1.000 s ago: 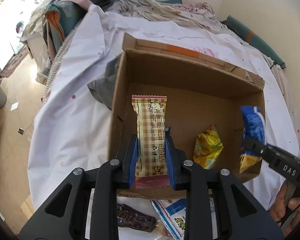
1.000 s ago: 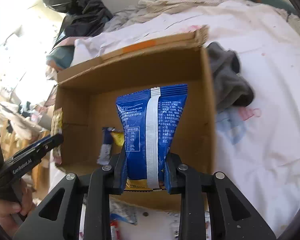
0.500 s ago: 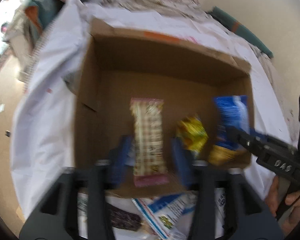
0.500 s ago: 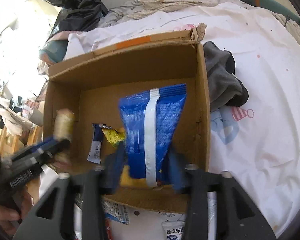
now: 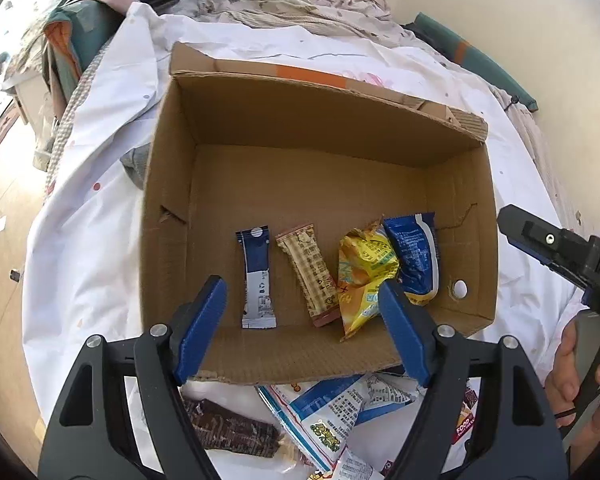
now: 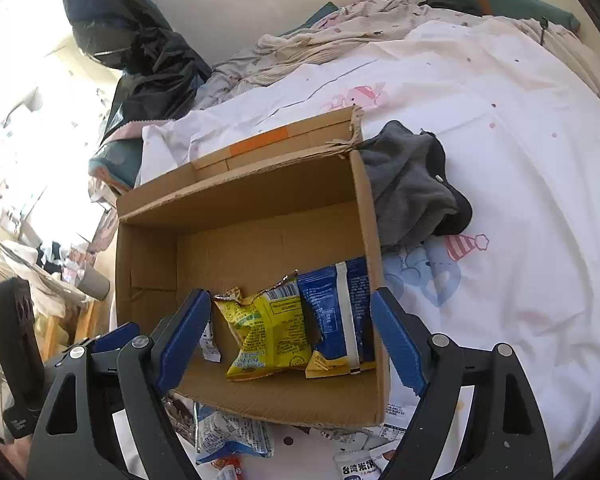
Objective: Organize snacks
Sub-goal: 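Reach the left gripper to the dark jerky stick and grasp it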
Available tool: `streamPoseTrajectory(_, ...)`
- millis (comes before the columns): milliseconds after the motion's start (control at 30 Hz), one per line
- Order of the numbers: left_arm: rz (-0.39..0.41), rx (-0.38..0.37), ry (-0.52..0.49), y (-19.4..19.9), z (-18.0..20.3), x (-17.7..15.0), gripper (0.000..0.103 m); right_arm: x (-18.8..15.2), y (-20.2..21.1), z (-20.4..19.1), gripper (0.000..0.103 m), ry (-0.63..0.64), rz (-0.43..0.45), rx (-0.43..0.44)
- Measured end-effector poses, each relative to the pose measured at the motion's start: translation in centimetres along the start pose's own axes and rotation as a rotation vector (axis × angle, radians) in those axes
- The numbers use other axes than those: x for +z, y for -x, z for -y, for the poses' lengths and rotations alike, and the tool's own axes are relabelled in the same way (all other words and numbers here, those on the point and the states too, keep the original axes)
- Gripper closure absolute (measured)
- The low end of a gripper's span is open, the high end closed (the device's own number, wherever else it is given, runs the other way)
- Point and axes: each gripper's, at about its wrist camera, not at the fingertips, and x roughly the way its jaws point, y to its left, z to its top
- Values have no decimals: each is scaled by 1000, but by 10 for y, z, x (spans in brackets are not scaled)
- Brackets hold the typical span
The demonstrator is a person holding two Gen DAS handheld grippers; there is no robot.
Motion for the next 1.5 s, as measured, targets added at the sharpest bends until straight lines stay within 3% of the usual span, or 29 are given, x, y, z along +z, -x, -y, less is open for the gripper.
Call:
streamPoseTrajectory(367, 43, 40, 27, 29, -14, -7, 28, -15, 15, 4, 18, -13, -11, -21)
streamPoseTrajectory(533, 41, 68, -5, 42, -17, -17, 28, -29, 23, 1, 18, 1, -31, -31)
streamPoseTrajectory(633, 32, 87, 38, 48, -28, -27, 28, -42, 23, 0, 18, -3, -69, -16)
streamPoseTrajectory(967, -96, 147, 314, 36, -76, -74, 28, -80, 31, -13, 18, 12, -120, 7)
streamPoseTrajectory(1300, -274, 173, 642, -33, -96, -105, 28, -82, 34, -6, 18, -26, -114, 7)
streamPoseTrajectory(1433, -246, 252, 768, -42, -97, -107, 28, -80, 35, 0, 18, -59, -113, 22)
streamPoseTrajectory(1500, -234, 311, 780, -46, -94, -106, 28, -79, 34, 3, 18, -83, -115, 41)
